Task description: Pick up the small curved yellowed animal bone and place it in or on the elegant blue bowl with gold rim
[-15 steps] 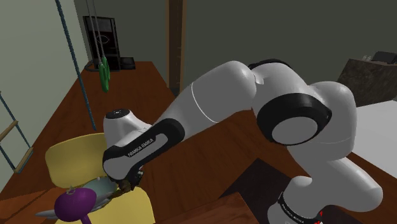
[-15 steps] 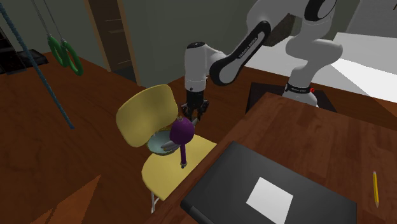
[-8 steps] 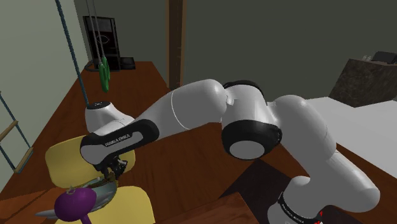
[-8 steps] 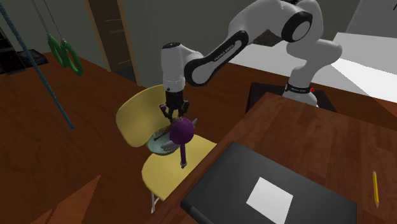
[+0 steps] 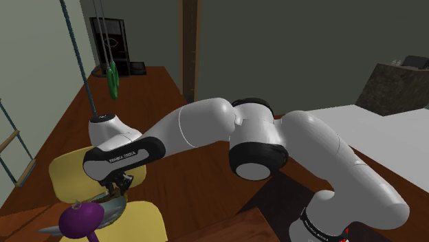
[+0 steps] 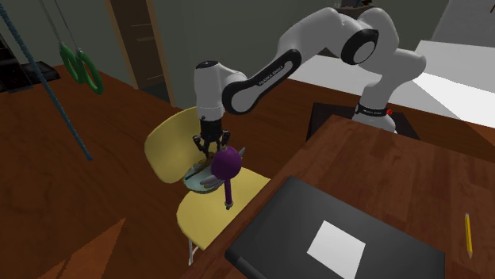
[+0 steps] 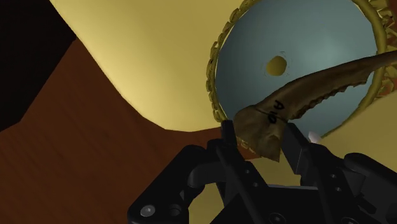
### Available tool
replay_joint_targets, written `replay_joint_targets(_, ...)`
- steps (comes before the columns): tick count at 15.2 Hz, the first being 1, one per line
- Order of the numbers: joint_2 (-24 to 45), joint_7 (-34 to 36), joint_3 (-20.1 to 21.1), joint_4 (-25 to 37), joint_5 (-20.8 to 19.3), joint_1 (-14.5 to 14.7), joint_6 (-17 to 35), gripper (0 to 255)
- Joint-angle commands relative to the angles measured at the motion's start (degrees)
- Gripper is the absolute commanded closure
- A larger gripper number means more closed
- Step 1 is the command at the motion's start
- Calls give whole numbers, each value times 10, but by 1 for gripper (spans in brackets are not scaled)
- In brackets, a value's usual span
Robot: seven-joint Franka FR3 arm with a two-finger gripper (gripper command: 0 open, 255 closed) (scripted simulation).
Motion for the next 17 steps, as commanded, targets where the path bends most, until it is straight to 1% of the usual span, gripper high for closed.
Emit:
replay_joint_targets(1,-15,-8,5,0,1,-2,10,255)
replay_joint_targets(6,-43,-8,15,10,2,-10,30,255)
replay_joint_targets(13,-42,-5,23,9,-6,-14,32,255)
replay_joint_targets(14,-56,-3,23,43,-8,-22,13,0)
replay_joint_targets(15,-46,-9,23,15,-5,-20,30,0)
replay_joint_targets(16,-46,-5,21,36,-8,-23,9,0)
replay_joint_targets(17,-38,-1,21,19,-8,-15,19,0)
